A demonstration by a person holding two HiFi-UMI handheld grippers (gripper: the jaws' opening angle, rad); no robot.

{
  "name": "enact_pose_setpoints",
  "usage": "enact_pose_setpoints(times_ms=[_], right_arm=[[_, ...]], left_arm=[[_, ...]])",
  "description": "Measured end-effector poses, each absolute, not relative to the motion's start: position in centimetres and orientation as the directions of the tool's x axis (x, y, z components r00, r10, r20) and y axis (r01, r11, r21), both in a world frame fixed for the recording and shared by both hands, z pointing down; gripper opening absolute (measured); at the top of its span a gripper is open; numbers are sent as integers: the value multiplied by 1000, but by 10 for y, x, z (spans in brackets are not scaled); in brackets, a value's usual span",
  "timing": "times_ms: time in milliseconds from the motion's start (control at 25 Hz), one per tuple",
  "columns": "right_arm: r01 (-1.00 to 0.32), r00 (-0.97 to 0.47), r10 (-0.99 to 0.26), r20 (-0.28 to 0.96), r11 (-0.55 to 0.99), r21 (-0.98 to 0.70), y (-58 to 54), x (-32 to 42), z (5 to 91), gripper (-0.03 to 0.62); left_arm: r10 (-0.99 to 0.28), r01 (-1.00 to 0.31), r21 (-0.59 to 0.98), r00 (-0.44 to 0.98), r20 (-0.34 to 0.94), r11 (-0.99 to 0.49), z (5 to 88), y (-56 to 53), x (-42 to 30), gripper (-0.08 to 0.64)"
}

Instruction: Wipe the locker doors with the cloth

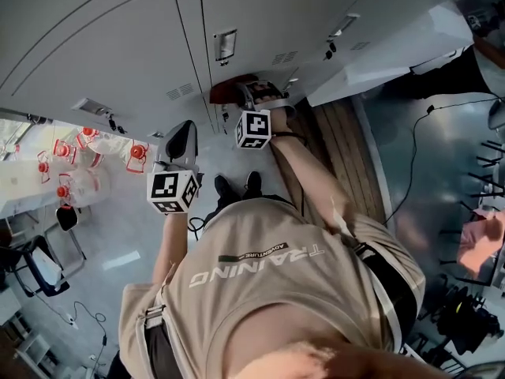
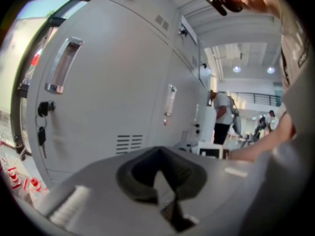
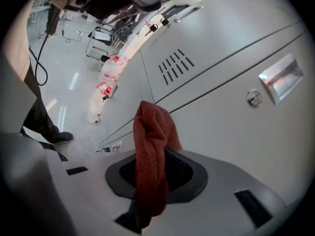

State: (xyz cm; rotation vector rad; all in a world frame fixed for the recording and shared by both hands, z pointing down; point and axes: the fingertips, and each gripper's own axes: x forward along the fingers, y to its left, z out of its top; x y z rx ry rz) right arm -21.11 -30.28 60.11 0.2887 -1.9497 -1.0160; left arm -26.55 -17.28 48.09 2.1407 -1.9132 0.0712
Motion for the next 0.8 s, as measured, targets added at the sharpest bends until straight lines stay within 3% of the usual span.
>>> enact_pose_setpoints(times_ms=[200,360,600,800], right_arm=[[182,-571,-514,640,681,709,-302,-205,619,66],[130,-602,-538,590,663,738,-300,-195,583,66],[-23,-691,-606,394,563,826,-283,-162,473,66],[-173,-735,-664,141,385,907,-276,-139,340,66]], left_arm=[[-970,-984,154,122,211,-90,478,-174,-264,6],[-972,-985,140,125,201,-98,472,-179,-263,6],[-977,-986,114,138,160,-121,458,-193,-257,6],[-977,-984,106,161,139,-147,448,-202,-245,6]])
